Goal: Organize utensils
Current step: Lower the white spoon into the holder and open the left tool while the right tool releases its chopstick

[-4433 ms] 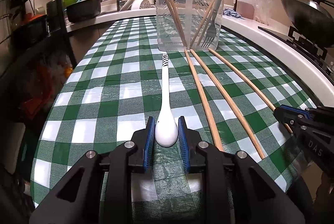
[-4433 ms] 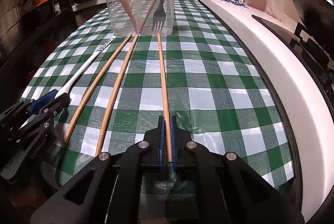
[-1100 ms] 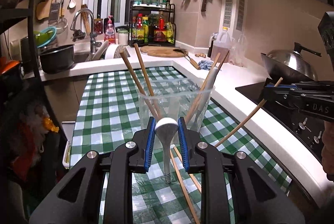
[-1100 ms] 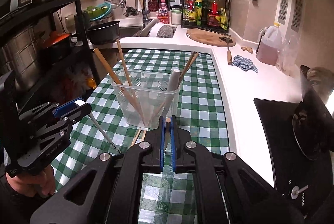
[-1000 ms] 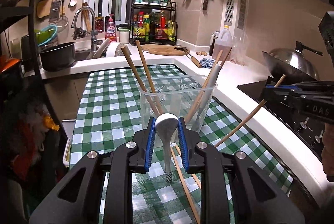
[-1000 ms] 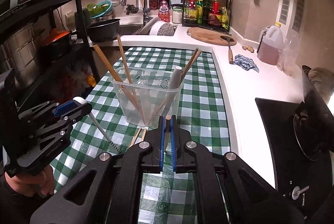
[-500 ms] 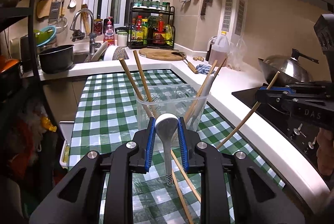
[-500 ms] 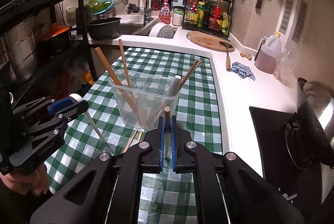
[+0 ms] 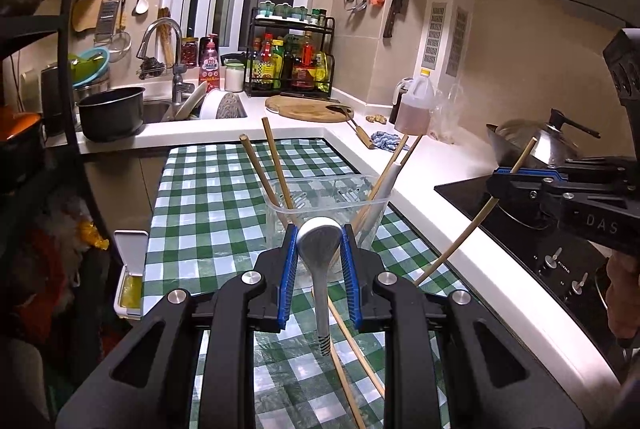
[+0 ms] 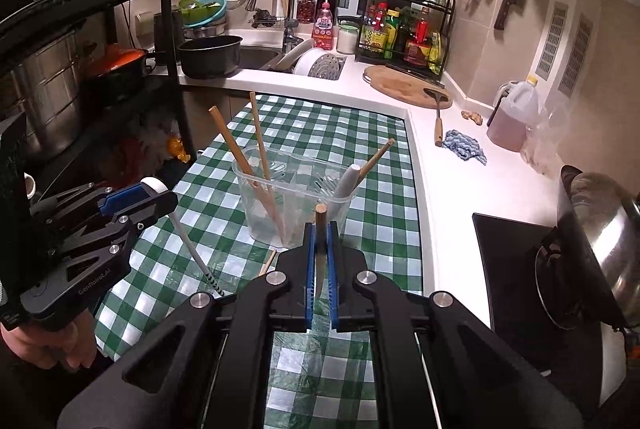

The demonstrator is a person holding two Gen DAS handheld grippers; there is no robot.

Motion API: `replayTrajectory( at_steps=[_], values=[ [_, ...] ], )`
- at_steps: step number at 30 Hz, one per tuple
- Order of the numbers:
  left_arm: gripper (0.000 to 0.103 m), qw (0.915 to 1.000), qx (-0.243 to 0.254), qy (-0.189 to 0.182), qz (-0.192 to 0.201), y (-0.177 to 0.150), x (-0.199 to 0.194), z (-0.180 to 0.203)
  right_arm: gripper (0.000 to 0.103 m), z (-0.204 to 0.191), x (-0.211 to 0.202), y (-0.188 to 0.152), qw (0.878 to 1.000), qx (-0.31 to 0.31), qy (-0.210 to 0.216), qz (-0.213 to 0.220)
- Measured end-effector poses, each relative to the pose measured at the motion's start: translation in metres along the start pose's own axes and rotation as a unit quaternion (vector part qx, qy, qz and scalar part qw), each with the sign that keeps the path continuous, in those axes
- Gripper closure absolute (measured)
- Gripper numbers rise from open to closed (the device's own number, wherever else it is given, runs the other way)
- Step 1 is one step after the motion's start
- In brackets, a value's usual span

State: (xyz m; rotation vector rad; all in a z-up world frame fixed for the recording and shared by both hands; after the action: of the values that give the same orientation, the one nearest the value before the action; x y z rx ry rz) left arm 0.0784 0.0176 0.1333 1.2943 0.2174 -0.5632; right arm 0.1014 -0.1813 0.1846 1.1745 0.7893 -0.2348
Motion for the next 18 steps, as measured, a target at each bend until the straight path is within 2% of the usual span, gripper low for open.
replayTrajectory(
  at_steps=[9, 18],
  values=[
    [0.082, 0.9998, -0.005, 0.012, -0.014, 0.016, -0.010, -0.002, 0.097, 0.007, -0.008, 0.009, 1.000, 0.000, 0.009, 0.002],
    [0.082, 0.9996, 0.005, 0.021, -0.017, 0.043, -0.013, 0.001, 0.097, 0.012, -0.014, 0.027, 0.999, 0.008, 0.046, 0.013]
  ],
)
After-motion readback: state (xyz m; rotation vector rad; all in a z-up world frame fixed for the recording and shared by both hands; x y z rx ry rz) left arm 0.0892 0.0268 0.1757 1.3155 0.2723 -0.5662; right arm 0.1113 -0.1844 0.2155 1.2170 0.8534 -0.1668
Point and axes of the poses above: each gripper's, at about its wrist camera, not at the fingertips, and x roughly the way its jaws point, z to its right, y to its top, the point moved 1 cm from there along x, roughly the way its jaws point, and after that the axes turned 9 degrees about -x, right-handed, at the moved point
